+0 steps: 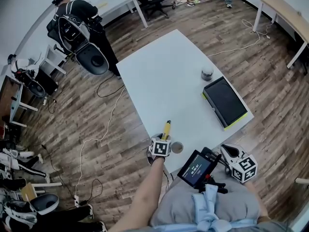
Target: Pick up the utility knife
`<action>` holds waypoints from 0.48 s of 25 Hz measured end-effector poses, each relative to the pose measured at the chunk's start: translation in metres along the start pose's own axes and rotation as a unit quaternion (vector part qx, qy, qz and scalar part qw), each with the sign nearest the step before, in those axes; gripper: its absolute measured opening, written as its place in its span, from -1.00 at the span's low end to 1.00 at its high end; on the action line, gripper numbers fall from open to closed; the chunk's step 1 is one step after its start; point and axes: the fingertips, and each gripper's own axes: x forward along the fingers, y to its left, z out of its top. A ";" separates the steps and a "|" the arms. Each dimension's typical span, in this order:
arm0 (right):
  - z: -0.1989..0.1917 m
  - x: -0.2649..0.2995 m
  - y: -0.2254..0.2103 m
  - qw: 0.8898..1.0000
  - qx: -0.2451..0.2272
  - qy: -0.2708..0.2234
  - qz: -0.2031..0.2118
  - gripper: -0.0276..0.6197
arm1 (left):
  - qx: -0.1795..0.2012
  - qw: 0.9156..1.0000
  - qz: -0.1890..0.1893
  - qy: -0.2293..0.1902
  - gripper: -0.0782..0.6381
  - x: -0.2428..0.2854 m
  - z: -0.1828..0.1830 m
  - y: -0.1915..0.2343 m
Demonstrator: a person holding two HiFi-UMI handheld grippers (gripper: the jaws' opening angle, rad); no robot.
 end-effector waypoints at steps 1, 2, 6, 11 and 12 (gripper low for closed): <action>0.000 -0.001 -0.001 1.000 -0.001 0.000 0.000 -0.82 | -0.002 1.000 -0.001 -0.005 -0.37 0.000 0.000 -0.001; -0.001 -0.001 -0.001 1.000 -0.001 0.001 0.001 -0.82 | -0.003 1.000 -0.002 -0.009 -0.37 -0.002 0.000 -0.003; -0.001 0.000 0.000 1.000 -0.007 0.002 0.003 -0.82 | -0.002 1.000 -0.004 -0.013 -0.37 -0.003 0.003 -0.008; 0.001 0.000 0.004 1.000 -0.019 0.001 0.002 -0.82 | 0.001 1.000 -0.017 -0.002 -0.40 -0.004 0.002 -0.016; 0.002 -0.001 0.005 1.000 -0.020 0.001 0.001 -0.82 | 0.001 1.000 -0.018 -0.002 -0.40 -0.004 0.002 -0.017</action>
